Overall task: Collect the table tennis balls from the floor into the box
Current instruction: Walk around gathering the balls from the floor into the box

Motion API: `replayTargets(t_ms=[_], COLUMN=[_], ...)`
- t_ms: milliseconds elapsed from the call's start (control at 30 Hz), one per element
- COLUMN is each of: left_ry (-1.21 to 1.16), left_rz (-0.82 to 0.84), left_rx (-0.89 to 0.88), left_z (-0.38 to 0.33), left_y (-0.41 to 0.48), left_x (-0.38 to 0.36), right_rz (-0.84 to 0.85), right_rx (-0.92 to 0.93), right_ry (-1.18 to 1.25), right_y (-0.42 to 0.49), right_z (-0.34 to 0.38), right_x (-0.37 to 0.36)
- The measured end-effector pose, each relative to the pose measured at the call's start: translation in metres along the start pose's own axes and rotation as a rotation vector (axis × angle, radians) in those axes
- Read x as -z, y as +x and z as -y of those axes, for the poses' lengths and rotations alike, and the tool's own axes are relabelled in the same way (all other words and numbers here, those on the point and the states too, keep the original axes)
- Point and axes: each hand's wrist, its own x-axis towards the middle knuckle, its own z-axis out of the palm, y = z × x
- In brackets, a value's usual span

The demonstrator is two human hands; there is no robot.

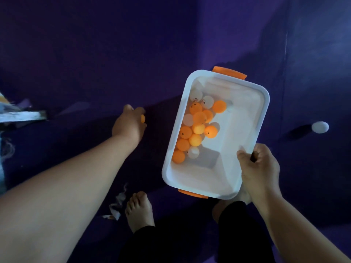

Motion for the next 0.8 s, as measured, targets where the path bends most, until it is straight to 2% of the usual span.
replayTargets(t_ms=[100, 167, 233, 367, 500, 567, 667, 733, 800], left_ry=[-0.137, -0.303, -0.460, -0.571, -0.512, -0.392, -0.271, -0.232, -0.185], left_rz=[-0.167, -0.335, -0.409, -0.415, -0.234, -0.318, -0.435, -0.288, -0.096], left_rx=[0.019, -0.147, -0.369, -0.648, -0.789, -0.745, -0.441, -0.200, -0.048], left_z=[-0.010, -0.029, -0.058, -0.119, -0.168, -0.180, -0.198, -0.216, -0.237], left_y=[-0.009, -0.025, -0.048, -0.096, -0.123, -0.128, -0.132, -0.135, -0.135], left_x=[0.009, 0.020, 0.033, 0.044, 0.047, 0.051, 0.068, 0.081, 0.091], right_rz=[-0.010, -0.015, -0.027, -0.036, -0.059, -0.064, -0.049, -0.041, -0.031], right_rx=[-0.018, -0.036, -0.054, -0.072, -0.061, -0.062, -0.077, -0.078, -0.067], right_ry=[0.038, 0.060, 0.079, 0.129, 0.171, 0.195, 0.231, 0.239, 0.231], right_y=[-0.001, -0.003, -0.005, -0.007, -0.006, -0.004, 0.000, 0.005, 0.014], right_z=[0.000, 0.001, 0.003, 0.012, 0.022, 0.025, 0.031, 0.035, 0.038], right_x=[0.004, 0.008, 0.013, 0.031, 0.056, 0.074, 0.105, 0.129, 0.152])
